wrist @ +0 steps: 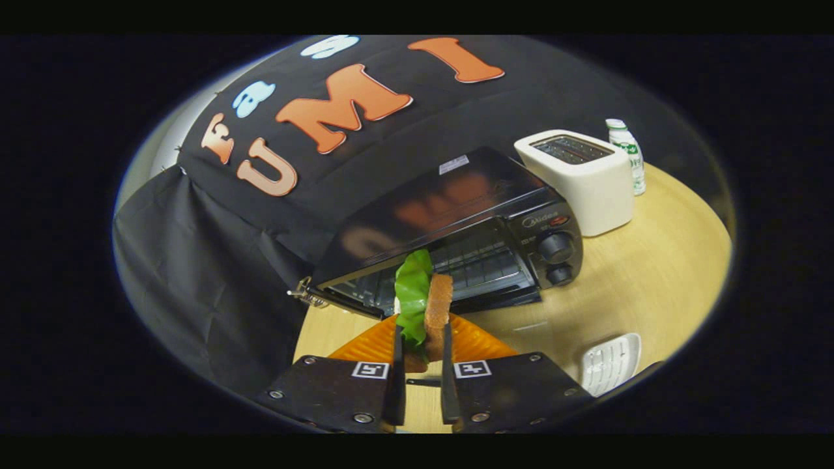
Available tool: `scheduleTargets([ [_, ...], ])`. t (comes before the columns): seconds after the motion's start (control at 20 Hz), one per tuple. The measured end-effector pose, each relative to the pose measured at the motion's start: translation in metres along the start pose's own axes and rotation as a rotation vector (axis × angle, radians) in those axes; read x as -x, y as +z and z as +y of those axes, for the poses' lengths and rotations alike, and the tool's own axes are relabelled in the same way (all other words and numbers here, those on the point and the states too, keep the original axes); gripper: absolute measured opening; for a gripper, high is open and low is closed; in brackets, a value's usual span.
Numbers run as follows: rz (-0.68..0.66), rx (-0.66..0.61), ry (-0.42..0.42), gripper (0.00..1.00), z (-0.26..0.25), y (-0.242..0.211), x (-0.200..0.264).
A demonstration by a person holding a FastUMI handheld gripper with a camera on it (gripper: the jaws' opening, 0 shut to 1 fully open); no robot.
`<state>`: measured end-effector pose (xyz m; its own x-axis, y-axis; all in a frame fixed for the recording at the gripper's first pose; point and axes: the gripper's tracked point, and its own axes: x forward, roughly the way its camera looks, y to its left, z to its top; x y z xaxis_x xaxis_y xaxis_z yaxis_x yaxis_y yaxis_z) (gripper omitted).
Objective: Open the toaster oven, put the food inside, and close the toaster oven door.
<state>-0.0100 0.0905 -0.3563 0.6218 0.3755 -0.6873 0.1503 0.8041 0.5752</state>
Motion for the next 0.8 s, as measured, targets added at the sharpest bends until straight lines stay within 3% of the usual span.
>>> scheduleTargets([
  [0.2,0.012,-0.09,0.029,0.22,-0.001,0.001,-0.026],
  [0.55,-0.119,-0.217,0.064,0.22,-0.013,0.031,-0.057],
  [0.8,-0.185,-0.273,-0.003,0.22,-0.039,0.047,-0.08],
])
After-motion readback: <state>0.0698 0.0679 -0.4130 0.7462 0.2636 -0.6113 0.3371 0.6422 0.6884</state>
